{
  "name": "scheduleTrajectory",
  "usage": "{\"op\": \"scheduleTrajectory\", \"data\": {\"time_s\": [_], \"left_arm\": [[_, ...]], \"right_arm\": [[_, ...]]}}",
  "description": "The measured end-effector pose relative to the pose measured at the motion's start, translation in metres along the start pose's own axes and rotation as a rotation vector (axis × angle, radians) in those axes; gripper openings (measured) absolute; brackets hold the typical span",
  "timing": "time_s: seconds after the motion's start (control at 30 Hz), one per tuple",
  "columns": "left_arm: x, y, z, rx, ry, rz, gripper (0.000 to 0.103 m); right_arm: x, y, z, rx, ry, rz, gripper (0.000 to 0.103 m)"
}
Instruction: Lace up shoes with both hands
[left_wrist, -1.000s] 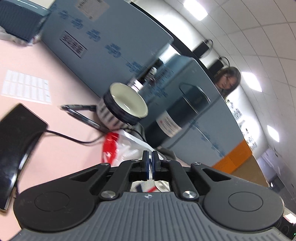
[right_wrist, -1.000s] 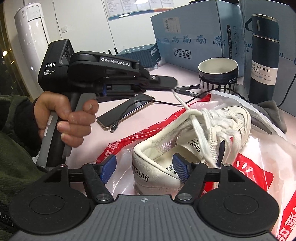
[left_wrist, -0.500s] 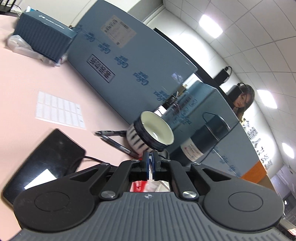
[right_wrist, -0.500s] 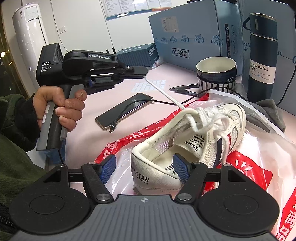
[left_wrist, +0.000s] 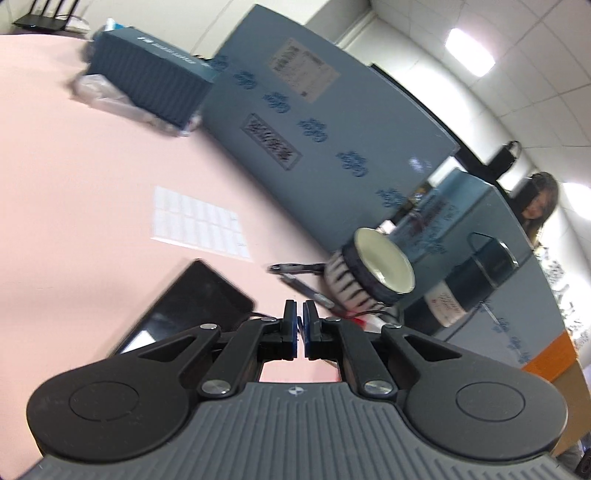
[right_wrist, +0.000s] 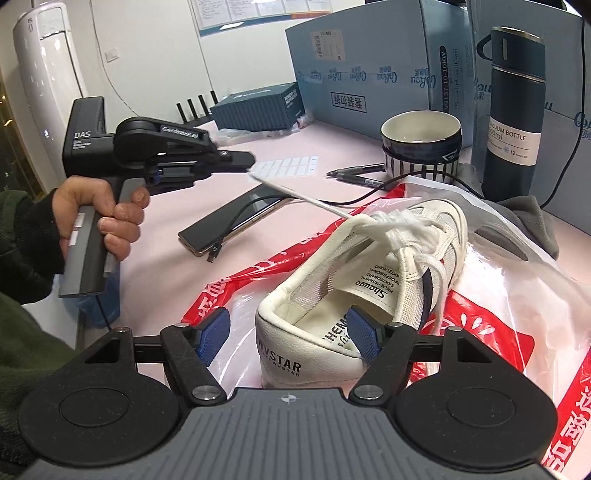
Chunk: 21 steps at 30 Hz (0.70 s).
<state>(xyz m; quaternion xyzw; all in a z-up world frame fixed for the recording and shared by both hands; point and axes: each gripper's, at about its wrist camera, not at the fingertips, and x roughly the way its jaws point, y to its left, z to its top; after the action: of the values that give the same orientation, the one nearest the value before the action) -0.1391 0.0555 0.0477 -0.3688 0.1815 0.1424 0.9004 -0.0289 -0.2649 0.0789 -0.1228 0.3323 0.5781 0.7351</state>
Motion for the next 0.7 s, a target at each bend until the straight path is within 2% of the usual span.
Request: {"op": "scheduleTrajectory", "data": {"time_s": [0.13, 0.2, 0.23, 0.27, 0.3, 0.33, 0.37, 0.53, 0.7], "left_arm": [[-0.008, 0.008, 0.0, 0.003, 0.023, 0.022, 0.005], [-0.013, 0.01, -0.001, 0.02, 0.037, 0.068, 0.004], [-0.018, 0.011, -0.002, 0.019, 0.046, 0.077, 0.015], [-0.022, 0.013, -0.003, 0.019, 0.055, 0.087, 0.032], [-0.027, 0.014, -0.003, 0.019, 0.064, 0.097, 0.041], [-0.031, 0.015, -0.004, 0.02, 0.072, 0.105, 0.056], [-0.037, 0.012, -0.005, 0.039, 0.075, 0.104, 0.066], [-0.057, -0.026, -0.012, 0.157, 0.128, 0.033, 0.084], [-0.062, -0.078, -0.032, 0.348, 0.272, -0.041, 0.088]], "right_arm": [[0.002, 0.004, 0.0, 0.014, -0.003, -0.014, 0.075], [0.003, 0.006, 0.0, 0.02, -0.006, -0.027, 0.078], [0.003, 0.007, -0.001, 0.022, -0.007, -0.035, 0.08], [0.002, 0.007, -0.001, 0.028, -0.012, -0.042, 0.08], [0.0, 0.008, -0.002, 0.038, -0.022, -0.049, 0.08], [-0.002, 0.009, -0.002, 0.048, -0.031, -0.055, 0.08], [-0.005, 0.01, -0.003, 0.057, -0.041, -0.062, 0.081], [-0.024, 0.017, -0.007, 0.103, -0.1, -0.119, 0.089], [-0.05, 0.024, -0.009, 0.181, -0.157, -0.207, 0.099]]}}
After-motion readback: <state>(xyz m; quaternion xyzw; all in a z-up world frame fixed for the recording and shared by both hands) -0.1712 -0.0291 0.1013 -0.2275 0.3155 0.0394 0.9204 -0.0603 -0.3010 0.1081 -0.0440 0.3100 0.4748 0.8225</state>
